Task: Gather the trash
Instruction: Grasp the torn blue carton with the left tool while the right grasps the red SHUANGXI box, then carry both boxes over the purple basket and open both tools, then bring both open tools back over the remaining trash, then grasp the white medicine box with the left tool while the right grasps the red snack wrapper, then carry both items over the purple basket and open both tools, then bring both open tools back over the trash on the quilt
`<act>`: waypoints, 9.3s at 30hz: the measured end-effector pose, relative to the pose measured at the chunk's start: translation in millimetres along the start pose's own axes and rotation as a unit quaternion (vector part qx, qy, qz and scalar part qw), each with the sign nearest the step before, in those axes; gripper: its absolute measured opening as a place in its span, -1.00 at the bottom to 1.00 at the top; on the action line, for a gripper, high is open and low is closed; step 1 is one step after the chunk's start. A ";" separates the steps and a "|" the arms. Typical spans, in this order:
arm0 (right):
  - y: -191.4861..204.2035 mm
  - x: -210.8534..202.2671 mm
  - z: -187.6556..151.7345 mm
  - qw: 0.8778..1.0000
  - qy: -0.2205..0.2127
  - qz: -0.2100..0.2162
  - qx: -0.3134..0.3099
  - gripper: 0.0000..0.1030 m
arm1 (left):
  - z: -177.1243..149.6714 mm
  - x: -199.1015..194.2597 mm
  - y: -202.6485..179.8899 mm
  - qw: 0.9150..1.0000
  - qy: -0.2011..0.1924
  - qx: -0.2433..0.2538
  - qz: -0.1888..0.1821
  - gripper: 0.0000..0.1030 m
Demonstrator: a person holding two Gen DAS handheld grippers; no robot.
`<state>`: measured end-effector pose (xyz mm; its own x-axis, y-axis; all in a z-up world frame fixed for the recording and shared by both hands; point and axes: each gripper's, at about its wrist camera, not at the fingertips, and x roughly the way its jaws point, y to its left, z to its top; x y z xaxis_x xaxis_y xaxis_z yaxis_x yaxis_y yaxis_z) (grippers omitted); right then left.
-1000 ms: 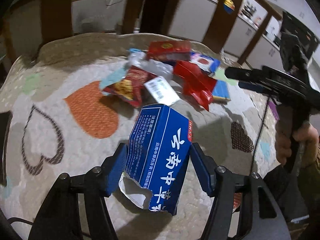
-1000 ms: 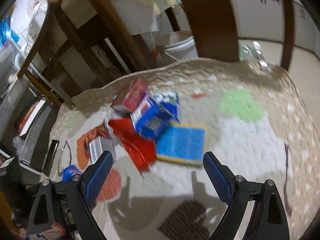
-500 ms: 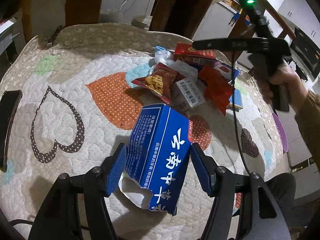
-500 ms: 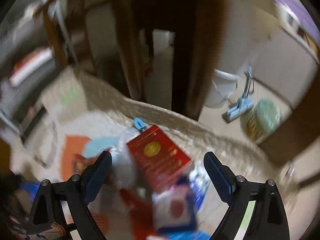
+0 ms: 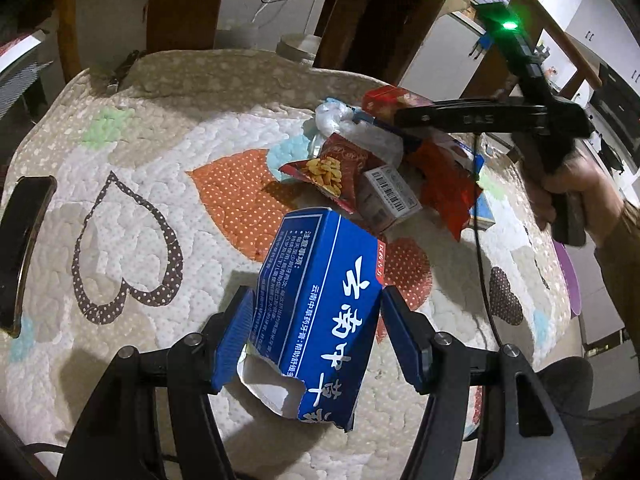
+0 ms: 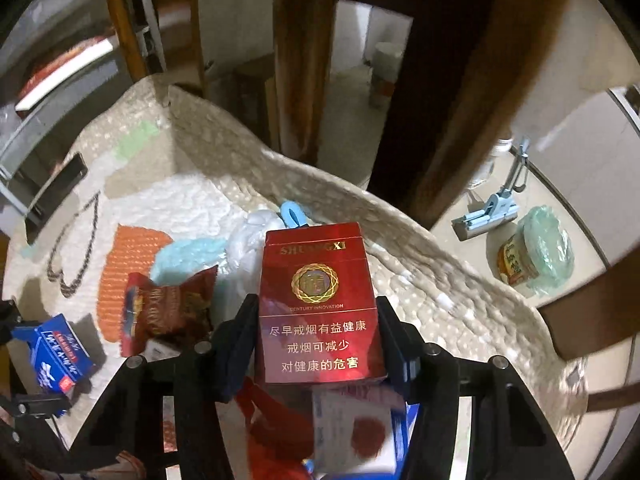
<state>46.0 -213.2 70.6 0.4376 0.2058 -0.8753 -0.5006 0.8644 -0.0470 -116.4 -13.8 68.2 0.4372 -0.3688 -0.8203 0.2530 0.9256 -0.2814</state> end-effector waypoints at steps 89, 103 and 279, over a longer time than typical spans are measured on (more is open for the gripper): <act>-231.5 -233.7 -480.6 0.741 -0.219 -0.211 0.599 0.46 | 33.2 153.7 -495.8 0.944 0.093 0.267 -0.168 0.31; -215.9 -221.7 -432.7 0.774 -0.216 -0.226 0.550 0.54 | 26.3 101.0 -386.1 0.971 0.064 0.192 -0.130 0.35; -244.6 -229.6 -476.1 0.749 -0.210 -0.183 0.601 0.28 | 18.9 137.4 -472.1 0.953 0.058 0.257 -0.150 0.26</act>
<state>-287.7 -690.2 54.0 0.7043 -0.2388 -0.6685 0.6346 0.6339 0.4421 -159.5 -503.0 97.8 0.1879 -0.5710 -0.7992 0.7537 0.6056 -0.2555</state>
